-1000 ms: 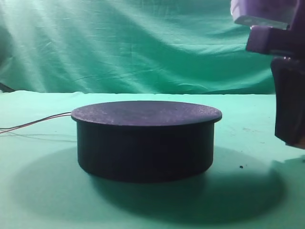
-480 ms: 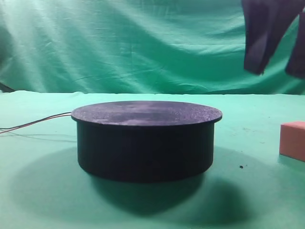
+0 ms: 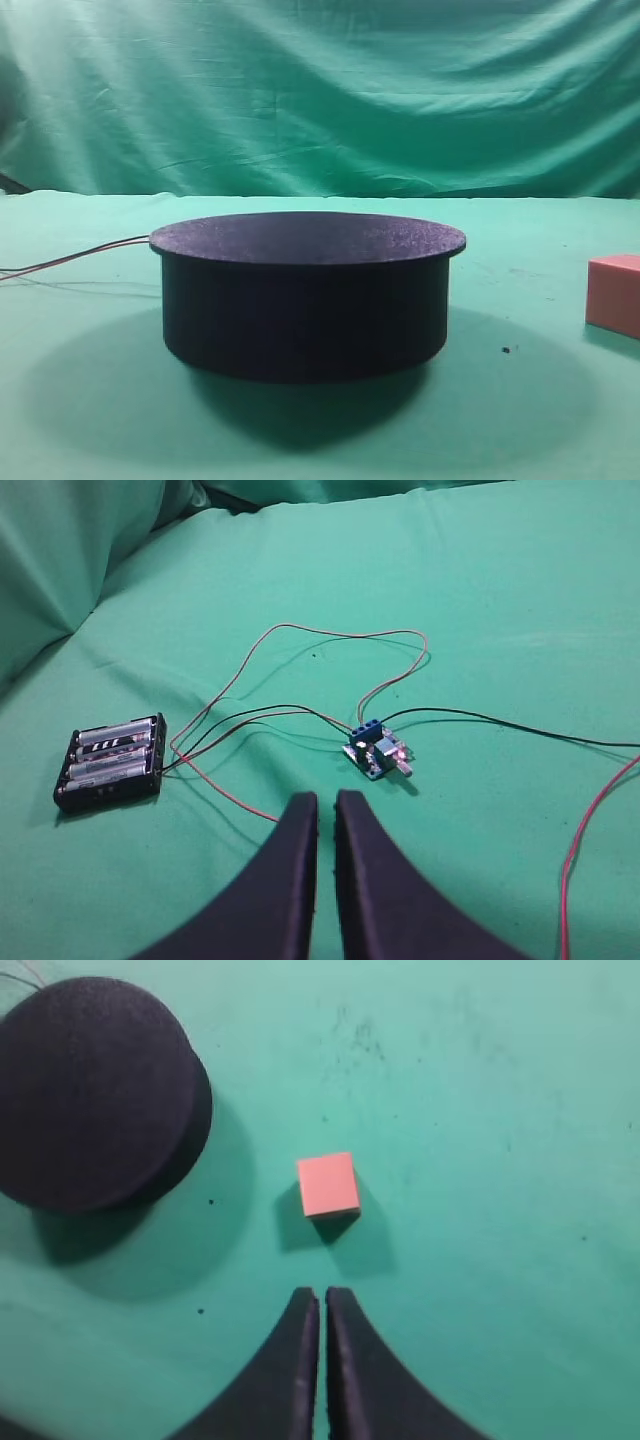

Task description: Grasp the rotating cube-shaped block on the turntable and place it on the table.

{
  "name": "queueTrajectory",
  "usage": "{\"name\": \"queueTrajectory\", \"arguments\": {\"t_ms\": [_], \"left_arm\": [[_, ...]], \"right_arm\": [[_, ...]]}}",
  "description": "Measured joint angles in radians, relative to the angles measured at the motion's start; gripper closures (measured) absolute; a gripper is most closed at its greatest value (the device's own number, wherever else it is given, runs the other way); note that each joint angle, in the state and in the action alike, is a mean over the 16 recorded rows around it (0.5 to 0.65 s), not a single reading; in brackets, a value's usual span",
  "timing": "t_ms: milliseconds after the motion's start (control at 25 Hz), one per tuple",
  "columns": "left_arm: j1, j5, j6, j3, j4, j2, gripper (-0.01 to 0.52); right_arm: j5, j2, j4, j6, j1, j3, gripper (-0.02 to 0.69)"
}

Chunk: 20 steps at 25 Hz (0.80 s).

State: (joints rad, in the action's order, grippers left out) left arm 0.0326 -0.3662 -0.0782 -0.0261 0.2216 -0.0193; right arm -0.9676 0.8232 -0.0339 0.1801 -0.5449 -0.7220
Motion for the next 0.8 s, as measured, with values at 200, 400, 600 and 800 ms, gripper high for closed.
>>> {"name": "queueTrajectory", "arguments": {"t_ms": [200, 400, 600, 800], "left_arm": [[0.000, 0.000, 0.000, 0.000, 0.000, 0.000, 0.514], [0.000, 0.000, 0.000, 0.000, 0.000, 0.000, 0.514], [0.000, 0.000, 0.000, 0.000, 0.000, 0.000, 0.514], [0.000, 0.000, 0.000, 0.000, 0.000, 0.000, 0.514]], "right_arm": [[0.056, -0.066, 0.005, -0.041, 0.000, 0.032, 0.665], [0.111, -0.104, 0.028, -0.102, 0.009, 0.036, 0.665], [0.201, -0.141, 0.056, -0.169, 0.066, 0.064, 0.665], [0.356, -0.230, 0.077, -0.209, 0.170, 0.159, 0.665]]}}
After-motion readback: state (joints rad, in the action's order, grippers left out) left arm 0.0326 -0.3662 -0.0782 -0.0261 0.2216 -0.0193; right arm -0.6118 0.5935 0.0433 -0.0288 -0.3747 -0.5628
